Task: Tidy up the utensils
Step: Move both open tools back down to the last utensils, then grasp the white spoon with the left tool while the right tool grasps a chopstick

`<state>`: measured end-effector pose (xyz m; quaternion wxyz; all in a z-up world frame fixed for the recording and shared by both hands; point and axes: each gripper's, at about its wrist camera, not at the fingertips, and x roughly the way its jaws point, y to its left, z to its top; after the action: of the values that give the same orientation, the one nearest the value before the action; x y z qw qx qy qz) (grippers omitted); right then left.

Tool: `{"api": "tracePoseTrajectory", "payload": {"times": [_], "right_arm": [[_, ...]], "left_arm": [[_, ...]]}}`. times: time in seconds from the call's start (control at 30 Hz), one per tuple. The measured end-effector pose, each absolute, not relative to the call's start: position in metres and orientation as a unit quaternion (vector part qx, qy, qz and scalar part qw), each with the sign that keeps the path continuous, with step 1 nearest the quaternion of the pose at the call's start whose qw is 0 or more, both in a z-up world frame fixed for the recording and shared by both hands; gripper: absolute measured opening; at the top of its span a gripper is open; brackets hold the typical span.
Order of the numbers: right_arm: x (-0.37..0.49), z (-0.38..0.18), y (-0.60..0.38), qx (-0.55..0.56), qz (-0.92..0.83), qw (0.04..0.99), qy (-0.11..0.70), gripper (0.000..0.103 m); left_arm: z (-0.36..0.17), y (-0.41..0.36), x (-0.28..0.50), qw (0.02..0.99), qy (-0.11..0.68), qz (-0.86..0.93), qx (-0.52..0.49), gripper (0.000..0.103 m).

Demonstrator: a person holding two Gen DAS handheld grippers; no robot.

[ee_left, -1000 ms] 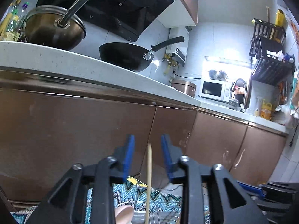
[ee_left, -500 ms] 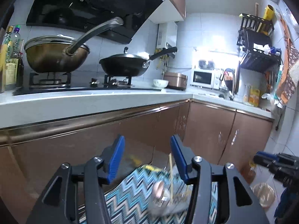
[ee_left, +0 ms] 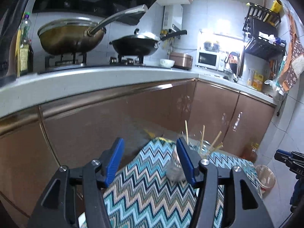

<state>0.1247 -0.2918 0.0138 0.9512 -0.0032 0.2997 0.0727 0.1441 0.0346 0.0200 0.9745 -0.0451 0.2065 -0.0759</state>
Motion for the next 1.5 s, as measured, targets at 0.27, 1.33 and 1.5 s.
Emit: {"api": "tracePoseTrajectory", "payload": {"times": [0.27, 1.33, 1.5], "right_arm": [[0.109, -0.003, -0.296, 0.009, 0.063, 0.936, 0.346, 0.026], [0.199, -0.151, -0.320, 0.045, 0.101, 0.826, 0.553, 0.024], [0.215, -0.168, -0.324, 0.042, 0.106, 0.809, 0.576, 0.024]], "left_arm": [[-0.008, 0.032, 0.135, 0.955, 0.269, -0.116, -0.048, 0.055], [-0.189, -0.112, 0.258, 0.843, 0.465, -0.250, -0.100, 0.041], [-0.209, -0.121, 0.271, 0.826, 0.489, -0.262, -0.102, 0.031]]}}
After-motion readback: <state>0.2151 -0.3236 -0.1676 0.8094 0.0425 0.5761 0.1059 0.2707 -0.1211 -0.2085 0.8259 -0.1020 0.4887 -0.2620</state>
